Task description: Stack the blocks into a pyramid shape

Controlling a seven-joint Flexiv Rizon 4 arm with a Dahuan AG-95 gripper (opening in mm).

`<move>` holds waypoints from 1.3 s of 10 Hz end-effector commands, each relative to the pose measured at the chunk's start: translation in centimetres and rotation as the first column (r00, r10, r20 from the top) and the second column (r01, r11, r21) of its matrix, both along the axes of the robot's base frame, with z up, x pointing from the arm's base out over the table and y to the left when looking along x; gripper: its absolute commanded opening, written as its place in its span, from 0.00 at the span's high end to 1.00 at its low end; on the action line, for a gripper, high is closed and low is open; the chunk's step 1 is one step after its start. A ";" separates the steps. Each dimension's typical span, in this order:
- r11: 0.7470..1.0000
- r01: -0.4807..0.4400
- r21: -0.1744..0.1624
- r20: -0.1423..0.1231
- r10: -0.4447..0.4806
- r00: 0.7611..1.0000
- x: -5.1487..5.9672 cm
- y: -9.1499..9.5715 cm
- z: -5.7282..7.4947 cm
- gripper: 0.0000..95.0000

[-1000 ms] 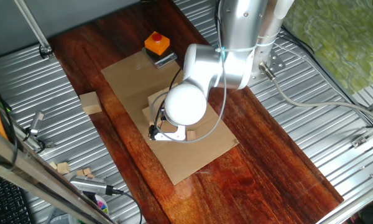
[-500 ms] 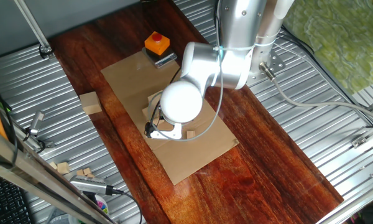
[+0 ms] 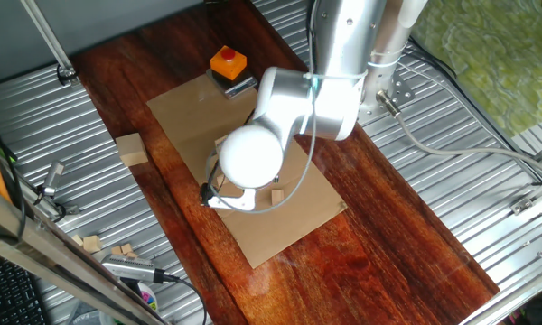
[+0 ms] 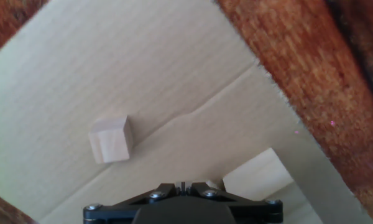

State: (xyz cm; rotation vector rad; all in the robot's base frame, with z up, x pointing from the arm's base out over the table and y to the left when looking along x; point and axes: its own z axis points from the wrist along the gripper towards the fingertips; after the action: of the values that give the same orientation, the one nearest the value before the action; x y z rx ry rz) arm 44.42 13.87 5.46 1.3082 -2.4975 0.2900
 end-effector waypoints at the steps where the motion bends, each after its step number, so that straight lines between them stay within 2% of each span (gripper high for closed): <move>1: 0.998 0.056 -0.006 0.032 -0.056 0.998 0.1 0.4 1.0 1.00; 2: 0.997 0.081 -0.001 0.042 -0.081 0.996 0.1 0.2 1.3 1.00; 5: 0.983 0.180 -0.015 0.077 -0.179 0.981 0.0 -0.4 3.0 1.00; 8: 0.967 0.254 -0.022 0.106 -0.250 0.962 -0.2 -1.1 5.7 1.00; 10: 0.959 0.284 -0.008 0.113 -0.281 0.953 -0.5 -1.6 7.0 1.00; 13: 0.946 0.324 0.020 0.117 -0.324 0.939 -1.2 -2.7 7.6 1.00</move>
State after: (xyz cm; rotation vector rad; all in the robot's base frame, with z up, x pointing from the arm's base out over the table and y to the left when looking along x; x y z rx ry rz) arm 43.13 11.05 13.12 0.8910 -2.7591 0.3006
